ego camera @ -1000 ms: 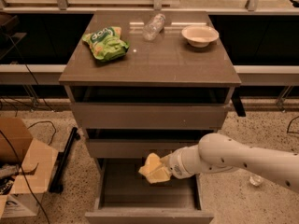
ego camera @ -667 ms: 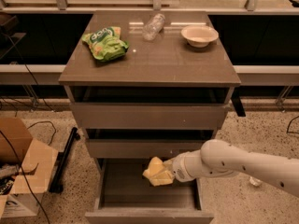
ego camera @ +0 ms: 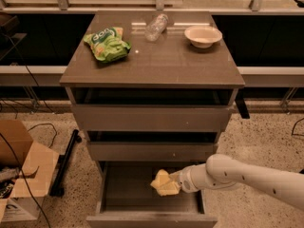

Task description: Place sponge into bottom drawer

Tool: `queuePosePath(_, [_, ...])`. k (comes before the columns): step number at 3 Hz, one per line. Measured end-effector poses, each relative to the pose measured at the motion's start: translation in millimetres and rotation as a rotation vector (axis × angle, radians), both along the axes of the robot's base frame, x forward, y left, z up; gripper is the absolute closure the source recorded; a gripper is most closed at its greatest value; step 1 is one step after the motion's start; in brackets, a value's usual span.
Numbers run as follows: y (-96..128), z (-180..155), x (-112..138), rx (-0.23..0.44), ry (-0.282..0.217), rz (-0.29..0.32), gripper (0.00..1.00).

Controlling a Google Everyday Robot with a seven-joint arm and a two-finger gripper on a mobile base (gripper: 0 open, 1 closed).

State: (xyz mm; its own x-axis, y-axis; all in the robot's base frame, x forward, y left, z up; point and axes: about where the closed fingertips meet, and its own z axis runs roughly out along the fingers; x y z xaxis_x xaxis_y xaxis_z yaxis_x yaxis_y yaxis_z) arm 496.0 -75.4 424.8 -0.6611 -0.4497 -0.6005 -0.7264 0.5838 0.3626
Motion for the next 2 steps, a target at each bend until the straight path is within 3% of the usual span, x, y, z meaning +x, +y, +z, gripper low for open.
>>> queuePosePath(1, [-12.1,-46.1,11.6,0.027,0.034,-0.023,1.0])
queuePosePath(2, [-11.6,-47.2,11.9,0.028,0.035,-0.024,1.0])
